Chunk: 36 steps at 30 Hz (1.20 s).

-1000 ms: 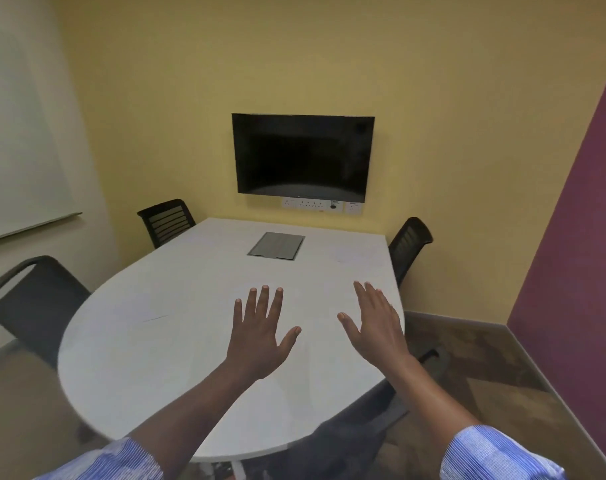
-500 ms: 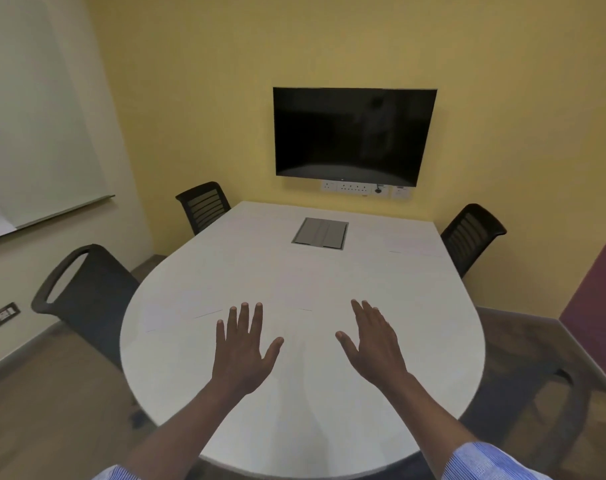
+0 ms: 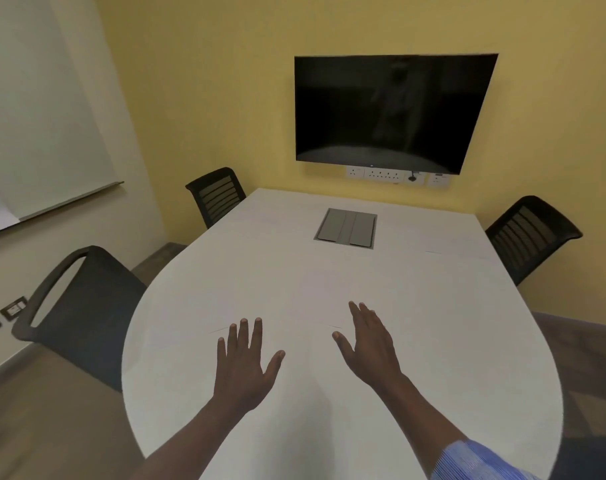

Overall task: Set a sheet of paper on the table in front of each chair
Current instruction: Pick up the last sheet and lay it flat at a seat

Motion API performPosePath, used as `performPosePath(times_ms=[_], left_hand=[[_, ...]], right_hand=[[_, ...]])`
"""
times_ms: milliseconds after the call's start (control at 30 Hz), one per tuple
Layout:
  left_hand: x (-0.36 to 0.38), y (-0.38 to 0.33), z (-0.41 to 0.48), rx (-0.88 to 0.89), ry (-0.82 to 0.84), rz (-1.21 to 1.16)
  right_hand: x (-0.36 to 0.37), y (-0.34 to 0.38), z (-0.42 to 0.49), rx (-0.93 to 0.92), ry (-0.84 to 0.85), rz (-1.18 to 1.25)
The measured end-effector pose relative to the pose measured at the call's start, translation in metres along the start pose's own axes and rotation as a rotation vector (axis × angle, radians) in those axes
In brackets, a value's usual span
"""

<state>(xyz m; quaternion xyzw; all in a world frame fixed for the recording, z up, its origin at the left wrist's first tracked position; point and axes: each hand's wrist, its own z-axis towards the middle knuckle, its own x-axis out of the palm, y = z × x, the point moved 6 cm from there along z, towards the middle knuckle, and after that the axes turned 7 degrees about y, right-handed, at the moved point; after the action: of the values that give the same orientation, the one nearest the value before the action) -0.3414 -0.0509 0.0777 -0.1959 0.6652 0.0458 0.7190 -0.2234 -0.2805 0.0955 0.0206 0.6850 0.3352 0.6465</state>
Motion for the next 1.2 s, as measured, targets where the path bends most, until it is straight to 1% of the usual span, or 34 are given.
performPosePath(times_ms=[67, 200, 433, 667, 867, 1000, 1200], left_hand=[[0.012, 0.004, 0.015, 0.003, 0.022, -0.005], [0.043, 0.013, 0.060, 0.015, 0.085, -0.049], [0.117, 0.023, 0.124, 0.050, 0.272, -0.100], [0.178, 0.024, 0.185, 0.092, 0.430, -0.153], [0.217, 0.005, 0.224, 0.069, 0.464, -0.191], [0.232, -0.011, 0.251, 0.023, 0.467, -0.211], [0.256, -0.023, 0.283, -0.069, 0.506, -0.193]], right_hand=[[0.012, 0.001, 0.016, -0.003, 0.023, -0.021], [0.042, -0.005, 0.056, 0.053, 0.073, -0.020], [0.099, -0.029, 0.102, 0.215, 0.151, -0.036], [0.154, -0.054, 0.142, 0.328, 0.298, -0.088], [0.186, -0.072, 0.181, 0.350, 0.445, -0.144], [0.201, -0.088, 0.212, 0.360, 0.541, -0.178], [0.226, -0.112, 0.238, 0.405, 0.640, -0.205]])
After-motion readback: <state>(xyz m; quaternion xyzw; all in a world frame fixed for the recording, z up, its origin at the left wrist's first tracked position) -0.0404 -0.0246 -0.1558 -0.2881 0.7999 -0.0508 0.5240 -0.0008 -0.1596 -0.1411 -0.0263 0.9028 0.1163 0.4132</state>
